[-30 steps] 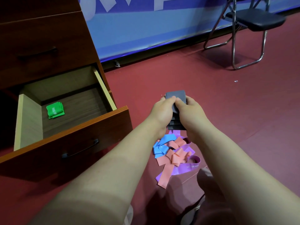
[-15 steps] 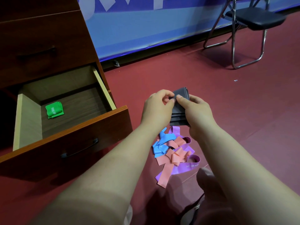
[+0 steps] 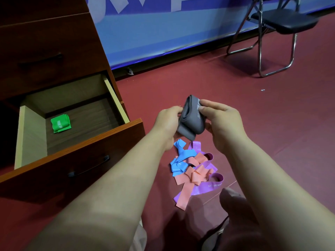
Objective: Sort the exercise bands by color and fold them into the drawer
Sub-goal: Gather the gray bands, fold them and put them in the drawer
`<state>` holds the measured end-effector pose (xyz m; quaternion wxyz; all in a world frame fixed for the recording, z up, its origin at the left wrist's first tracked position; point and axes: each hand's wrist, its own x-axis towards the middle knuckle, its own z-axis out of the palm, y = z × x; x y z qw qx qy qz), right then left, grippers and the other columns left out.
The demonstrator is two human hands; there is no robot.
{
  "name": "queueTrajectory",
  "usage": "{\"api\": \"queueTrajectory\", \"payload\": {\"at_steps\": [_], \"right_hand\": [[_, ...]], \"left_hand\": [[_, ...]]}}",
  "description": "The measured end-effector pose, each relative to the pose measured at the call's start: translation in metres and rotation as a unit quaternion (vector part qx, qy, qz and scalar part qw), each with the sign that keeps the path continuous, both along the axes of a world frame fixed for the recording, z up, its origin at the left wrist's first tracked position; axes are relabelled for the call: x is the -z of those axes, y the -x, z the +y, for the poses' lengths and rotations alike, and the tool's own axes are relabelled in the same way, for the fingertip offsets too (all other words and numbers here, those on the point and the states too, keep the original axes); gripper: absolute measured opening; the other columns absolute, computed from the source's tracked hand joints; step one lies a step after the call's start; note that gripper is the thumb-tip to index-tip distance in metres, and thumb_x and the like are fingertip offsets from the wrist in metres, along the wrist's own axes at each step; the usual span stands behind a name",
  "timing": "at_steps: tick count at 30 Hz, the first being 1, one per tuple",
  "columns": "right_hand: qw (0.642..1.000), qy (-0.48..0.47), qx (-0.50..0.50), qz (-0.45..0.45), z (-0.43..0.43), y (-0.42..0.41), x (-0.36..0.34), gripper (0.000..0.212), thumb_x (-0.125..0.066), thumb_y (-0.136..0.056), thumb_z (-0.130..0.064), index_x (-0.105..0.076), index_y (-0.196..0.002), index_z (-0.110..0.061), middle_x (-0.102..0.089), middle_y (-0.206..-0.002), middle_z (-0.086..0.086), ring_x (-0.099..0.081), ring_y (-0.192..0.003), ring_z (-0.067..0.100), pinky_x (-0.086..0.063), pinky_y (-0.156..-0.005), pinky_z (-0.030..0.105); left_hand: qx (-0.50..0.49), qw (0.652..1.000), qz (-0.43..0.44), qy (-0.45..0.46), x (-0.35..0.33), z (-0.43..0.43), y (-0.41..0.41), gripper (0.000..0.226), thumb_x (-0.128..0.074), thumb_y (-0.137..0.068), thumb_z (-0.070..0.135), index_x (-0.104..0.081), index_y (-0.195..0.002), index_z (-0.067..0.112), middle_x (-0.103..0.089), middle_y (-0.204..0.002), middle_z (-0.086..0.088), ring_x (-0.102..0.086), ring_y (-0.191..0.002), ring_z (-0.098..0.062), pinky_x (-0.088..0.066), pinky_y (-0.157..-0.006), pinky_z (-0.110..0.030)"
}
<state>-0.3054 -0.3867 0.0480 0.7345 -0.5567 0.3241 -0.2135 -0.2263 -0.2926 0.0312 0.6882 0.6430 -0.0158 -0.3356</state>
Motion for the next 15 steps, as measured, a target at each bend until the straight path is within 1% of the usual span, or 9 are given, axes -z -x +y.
{"api": "queueTrajectory", "payload": {"at_steps": [2,3,4,6,7,9,10,13,15], "right_hand": [[0.999,0.042,0.002,0.009,0.002,-0.003,0.002,0.021,-0.067,-0.083,0.004,-0.071,-0.091,-0.016,-0.070,-0.081,-0.001,-0.063,-0.062,0.006,-0.050,-0.055,0.018],[0.998,0.066,0.013,0.018,0.002,-0.005,0.006,0.025,-0.069,-0.082,0.003,-0.068,-0.089,-0.020,-0.067,-0.084,-0.002,-0.063,-0.069,0.009,-0.051,-0.060,0.020],[0.996,0.084,0.029,0.030,0.002,-0.007,0.010,0.029,-0.071,-0.079,0.001,-0.064,-0.089,-0.025,-0.063,-0.089,-0.004,-0.062,-0.077,0.012,-0.051,-0.067,0.024],[0.991,0.100,0.060,0.063,0.000,-0.009,0.014,0.036,-0.079,-0.075,-0.011,-0.055,-0.097,-0.027,-0.056,-0.105,-0.004,-0.059,-0.095,0.016,-0.049,-0.076,0.028],[0.990,0.096,0.065,0.080,0.000,-0.009,0.014,0.043,-0.081,-0.075,-0.017,-0.053,-0.106,-0.026,-0.053,-0.113,-0.003,-0.057,-0.101,0.016,-0.047,-0.077,0.025],[0.993,0.063,0.040,0.090,0.000,-0.007,0.013,0.057,-0.080,-0.078,-0.023,-0.052,-0.128,-0.021,-0.052,-0.122,-0.003,-0.057,-0.107,0.014,-0.046,-0.078,0.023],[0.996,0.046,0.014,0.079,0.001,-0.006,0.013,0.056,-0.077,-0.082,-0.022,-0.053,-0.132,-0.018,-0.057,-0.123,-0.004,-0.061,-0.106,0.015,-0.048,-0.080,0.024],[0.996,0.053,-0.051,0.041,0.004,-0.005,0.017,0.034,-0.066,-0.090,-0.014,-0.064,-0.123,-0.021,-0.073,-0.109,-0.002,-0.071,-0.096,0.020,-0.057,-0.081,0.034],[0.993,0.091,-0.066,0.040,0.006,-0.006,0.019,0.030,-0.060,-0.092,-0.011,-0.065,-0.119,-0.025,-0.073,-0.105,-0.003,-0.071,-0.095,0.019,-0.058,-0.085,0.036]], "left_hand": [[0.017,0.998,0.059,0.017,0.000,0.000,0.001,0.051,-0.039,-0.098,0.046,-0.068,-0.101,0.004,-0.070,-0.091,-0.017,-0.065,-0.080,-0.031,-0.053,-0.073,-0.036],[0.037,0.997,0.071,0.016,0.000,-0.001,0.002,0.063,-0.035,-0.097,0.055,-0.068,-0.106,0.003,-0.071,-0.091,-0.018,-0.067,-0.077,-0.030,-0.053,-0.074,-0.036],[0.052,0.996,0.076,0.013,-0.001,-0.001,0.004,0.068,-0.034,-0.095,0.061,-0.069,-0.107,0.003,-0.071,-0.089,-0.017,-0.067,-0.074,-0.029,-0.053,-0.073,-0.034],[0.057,0.995,0.081,0.014,-0.002,-0.002,0.007,0.069,-0.039,-0.093,0.063,-0.068,-0.113,0.003,-0.070,-0.092,-0.017,-0.067,-0.073,-0.028,-0.054,-0.073,-0.034],[0.047,0.995,0.085,0.019,-0.002,-0.003,0.007,0.068,-0.043,-0.092,0.062,-0.067,-0.117,0.004,-0.070,-0.098,-0.018,-0.067,-0.075,-0.028,-0.054,-0.074,-0.035],[0.023,0.995,0.090,0.028,-0.005,-0.004,0.008,0.061,-0.047,-0.092,0.059,-0.065,-0.121,0.009,-0.069,-0.108,-0.020,-0.067,-0.080,-0.029,-0.055,-0.075,-0.037],[0.015,0.995,0.091,0.032,-0.006,-0.004,0.008,0.057,-0.048,-0.092,0.057,-0.066,-0.120,0.011,-0.070,-0.109,-0.019,-0.067,-0.079,-0.029,-0.055,-0.074,-0.037],[0.003,0.995,0.091,0.033,-0.006,-0.005,0.007,0.047,-0.047,-0.094,0.053,-0.067,-0.116,0.016,-0.072,-0.101,-0.014,-0.068,-0.073,-0.029,-0.057,-0.064,-0.036],[0.001,0.995,0.091,0.030,-0.005,-0.005,0.006,0.045,-0.047,-0.094,0.053,-0.067,-0.115,0.019,-0.073,-0.104,-0.014,-0.069,-0.078,-0.031,-0.058,-0.065,-0.042]]}}
